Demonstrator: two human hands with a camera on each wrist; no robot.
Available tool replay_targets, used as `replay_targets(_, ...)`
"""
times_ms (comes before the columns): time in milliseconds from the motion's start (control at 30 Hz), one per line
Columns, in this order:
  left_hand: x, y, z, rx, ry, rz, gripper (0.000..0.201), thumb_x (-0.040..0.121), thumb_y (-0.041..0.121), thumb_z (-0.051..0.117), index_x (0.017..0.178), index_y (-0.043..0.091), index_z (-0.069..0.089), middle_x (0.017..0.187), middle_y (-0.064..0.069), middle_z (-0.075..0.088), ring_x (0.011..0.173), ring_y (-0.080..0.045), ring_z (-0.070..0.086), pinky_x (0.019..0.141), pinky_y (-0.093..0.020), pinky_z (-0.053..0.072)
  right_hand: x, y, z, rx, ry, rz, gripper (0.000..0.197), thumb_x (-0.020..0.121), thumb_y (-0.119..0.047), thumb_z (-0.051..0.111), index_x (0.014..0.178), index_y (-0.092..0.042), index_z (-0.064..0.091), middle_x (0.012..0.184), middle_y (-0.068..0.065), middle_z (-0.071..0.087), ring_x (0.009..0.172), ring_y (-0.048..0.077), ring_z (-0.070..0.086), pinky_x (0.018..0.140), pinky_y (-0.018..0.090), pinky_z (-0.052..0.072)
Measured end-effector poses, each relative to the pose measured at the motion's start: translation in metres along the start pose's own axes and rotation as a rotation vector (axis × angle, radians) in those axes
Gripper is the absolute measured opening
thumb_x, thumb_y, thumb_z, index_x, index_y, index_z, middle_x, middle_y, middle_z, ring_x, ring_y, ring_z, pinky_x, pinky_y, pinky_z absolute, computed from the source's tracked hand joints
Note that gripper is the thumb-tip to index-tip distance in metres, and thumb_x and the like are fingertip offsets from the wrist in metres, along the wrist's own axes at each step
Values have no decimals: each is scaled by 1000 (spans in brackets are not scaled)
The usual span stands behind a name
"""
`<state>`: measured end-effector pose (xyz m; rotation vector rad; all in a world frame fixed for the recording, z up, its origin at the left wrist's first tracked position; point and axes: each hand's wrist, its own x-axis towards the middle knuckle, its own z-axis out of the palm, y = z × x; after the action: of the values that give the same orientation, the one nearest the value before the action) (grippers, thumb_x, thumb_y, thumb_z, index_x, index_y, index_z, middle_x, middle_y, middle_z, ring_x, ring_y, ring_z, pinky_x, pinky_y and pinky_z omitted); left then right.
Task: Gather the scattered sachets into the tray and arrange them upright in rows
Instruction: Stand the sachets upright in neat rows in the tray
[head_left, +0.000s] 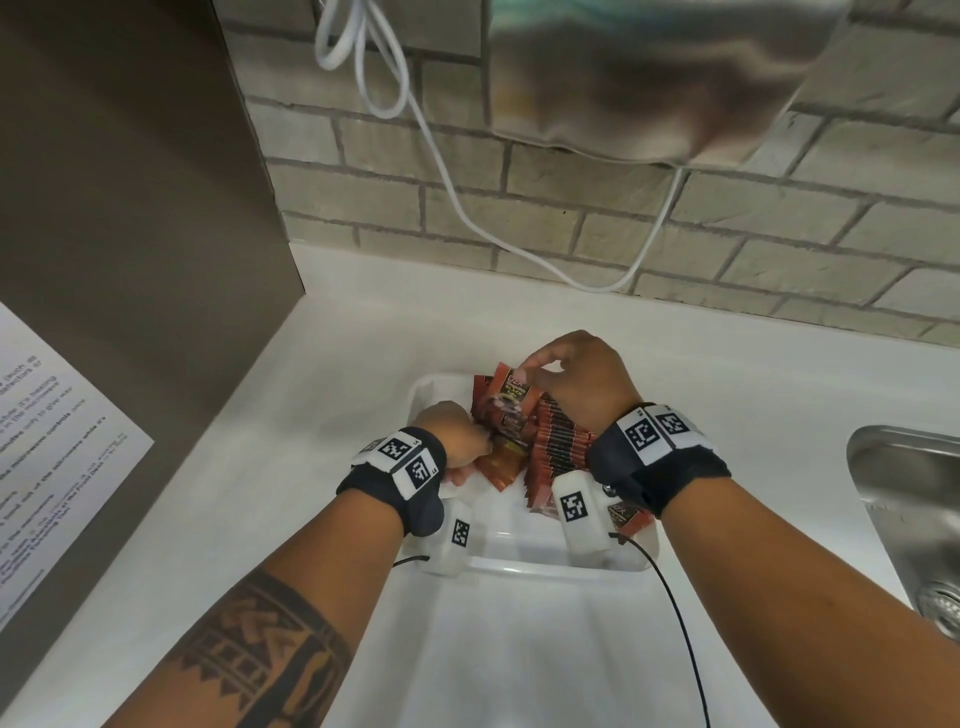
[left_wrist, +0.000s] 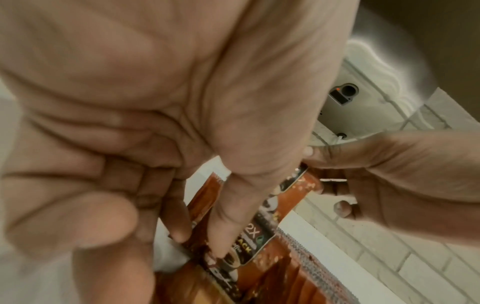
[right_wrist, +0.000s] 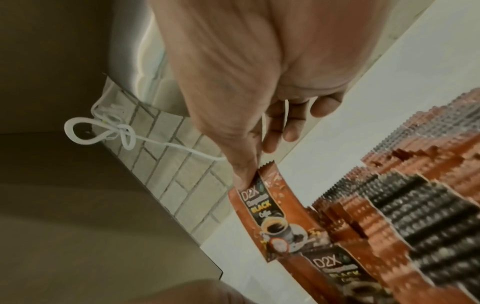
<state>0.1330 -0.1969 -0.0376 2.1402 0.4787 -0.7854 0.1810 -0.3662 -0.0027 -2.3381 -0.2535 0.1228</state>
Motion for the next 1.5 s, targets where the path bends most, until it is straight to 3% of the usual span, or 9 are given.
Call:
replay_targets(100, -2, 2, -2, -13, 23, -33, 19, 96, 22, 63, 90, 4, 61, 81, -10, 64, 62, -22, 62, 47, -22, 51, -1, 0, -9, 43, 30, 14, 7, 83, -40, 77, 80, -33, 75, 104, -10, 63, 97, 4, 57, 79, 22, 41)
replay_targets(200, -3, 4, -2, 47, 41, -21, 24, 96, 22, 62, 109, 2, 62, 85, -9, 63, 71, -26, 64, 82, -36, 62, -4, -3, -16, 86, 39, 1, 7, 82, -38, 77, 81, -31, 76, 99, -11, 68, 94, -2, 58, 77, 22, 41)
replay_targets(333, -4, 7, 3, 91, -2, -20, 20, 98, 20, 60, 106, 2, 60, 88, -12, 62, 80, -30, 64, 95, -45, 57, -8, -5, -15, 78, 23, -18, 6, 82, -38, 78, 81, -32, 77, 103, -10, 65, 94, 2, 58, 82, 25, 45)
replay_targets(567, 2, 10, 1, 36, -10, -45, 15, 93, 18, 68, 94, 5, 61, 90, -14, 66, 74, -31, 66, 90, -45, 59, -16, -2, -3, -18, -116, -14, 9, 83, -30, 76, 74, -32, 76, 84, -14, 70, 80, -3, 61, 68, 17, 41)
replay_targets(767, 11, 7, -2, -28, -27, -79, 18, 95, 7, 66, 78, 5, 60, 70, -10, 61, 57, -23, 52, 64, -33, 48, -9, -1, 10, -126, -166, 52, 10, 83, -27, 71, 77, -32, 77, 83, -11, 75, 85, 9, 68, 82, 32, 56)
replay_targets(833, 11, 7, -1, -56, -68, -94, 12, 95, 6, 65, 84, 2, 63, 64, -10, 62, 63, -25, 51, 70, -34, 49, -8, -2, 13, -142, -164, 74, 10, 84, -26, 71, 78, -32, 77, 84, -10, 74, 87, 11, 68, 85, 34, 55)
replay_targets(933, 17, 5, 1, -160, -151, -113, 17, 96, 7, 62, 109, -4, 65, 96, -23, 68, 71, -28, 54, 83, -38, 50, -6, -2, 17, -166, -154, 103, 15, 82, -31, 73, 68, -36, 72, 81, -12, 73, 90, 13, 67, 90, 40, 54)
replay_targets(1100, 16, 1, -1, -466, -175, -90, 19, 102, -3, 48, 88, -4, 61, 61, -13, 70, 46, -19, 66, 50, -26, 57, -1, 1, 24, -216, -117, 134, 20, 79, -27, 67, 62, -36, 74, 79, -13, 72, 96, 18, 63, 88, 43, 54)
replay_targets(1500, 3, 8, -5, -894, -334, -155, 39, 106, 19, 36, 119, -13, 54, 97, -32, 70, 67, -40, 74, 47, -39, 58, -3, 1, 24, -327, -94, 62, 12, 82, -30, 69, 73, -32, 75, 88, -12, 69, 98, 17, 60, 94, 43, 44)
